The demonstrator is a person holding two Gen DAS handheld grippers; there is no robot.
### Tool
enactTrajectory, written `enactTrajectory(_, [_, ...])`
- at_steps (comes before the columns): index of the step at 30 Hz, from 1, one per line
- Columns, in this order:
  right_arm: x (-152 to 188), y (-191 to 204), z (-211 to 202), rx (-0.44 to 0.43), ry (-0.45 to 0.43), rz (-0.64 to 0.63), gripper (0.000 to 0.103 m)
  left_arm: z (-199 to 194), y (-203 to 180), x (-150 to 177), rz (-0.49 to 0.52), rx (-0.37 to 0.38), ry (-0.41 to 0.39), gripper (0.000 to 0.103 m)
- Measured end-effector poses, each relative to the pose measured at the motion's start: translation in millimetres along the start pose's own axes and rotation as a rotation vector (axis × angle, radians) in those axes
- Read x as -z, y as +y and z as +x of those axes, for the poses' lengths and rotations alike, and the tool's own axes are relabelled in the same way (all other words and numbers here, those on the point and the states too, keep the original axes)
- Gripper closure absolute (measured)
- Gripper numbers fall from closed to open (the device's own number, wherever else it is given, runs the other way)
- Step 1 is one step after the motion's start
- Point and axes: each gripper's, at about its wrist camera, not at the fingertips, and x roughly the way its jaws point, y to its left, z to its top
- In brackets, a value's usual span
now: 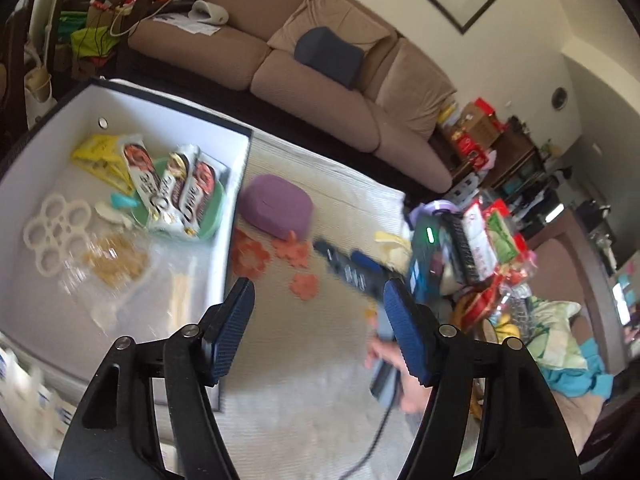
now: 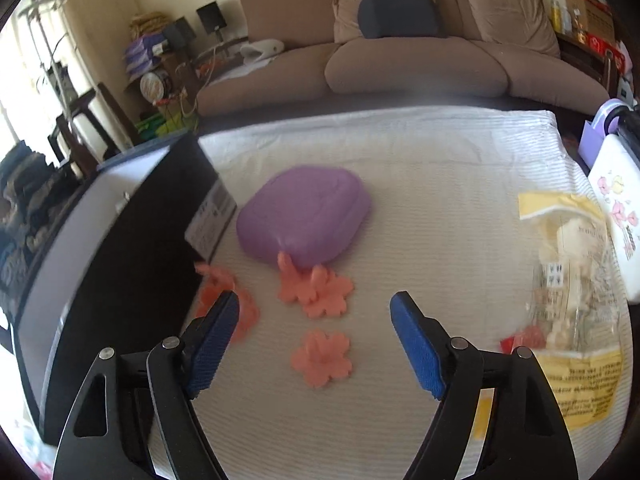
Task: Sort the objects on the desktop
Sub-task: 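Grasp the purple plastic bowl by its rim with the right tool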
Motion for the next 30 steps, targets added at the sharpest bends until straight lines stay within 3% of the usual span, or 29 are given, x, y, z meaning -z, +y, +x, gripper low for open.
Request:
enactTrajectory(4, [-30, -21, 25, -0.121, 0.096, 0.159, 0.016, 4, -14, 42, 0.042, 0.030, -0.017, 0.039])
enactTrajectory(7, [-35, -52, 45, -0.212, 0.116, 0.356, 0.016, 10, -26, 50, 0.132, 0.008, 0.001, 0.039])
enactTrajectory(11, [-27, -80, 71, -0.330, 0.141, 0.564, 0.016, 10, -18, 57, 0.158, 0.010, -0.010, 0.039])
enactTrajectory(14, [-29, -79, 78, -0.336, 0.157, 0.553, 0.022, 12, -2, 53, 0.137, -0.012, -0.004, 0.039])
enactTrajectory(23, [-36, -72, 99, -0.322, 0.183, 0.569, 0.023, 7, 13, 45, 0.129, -0.032, -0.033, 0.039])
enactTrajectory(25, [-37, -71, 103, -0.322, 0.182, 0.581, 0.028, 10, 18, 44, 0.121, -0.040, -0.026, 0.039])
enactTrajectory(26, [-37, -71, 105, -0.317, 0.187, 0.592, 0.050, 12, 20, 43, 0.116, -0.042, -0.015, 0.039])
enactTrajectory(27, [-35, -72, 108, -0.322, 0.196, 0.608, 0.065, 15, 21, 43, 0.113, -0.046, -0.007, 0.039])
enactTrajectory(30, [-29, -73, 108, -0.351, 0.169, 0.628, 0.068, 16, 22, 44, 0.114, -0.045, 0.005, 0.039])
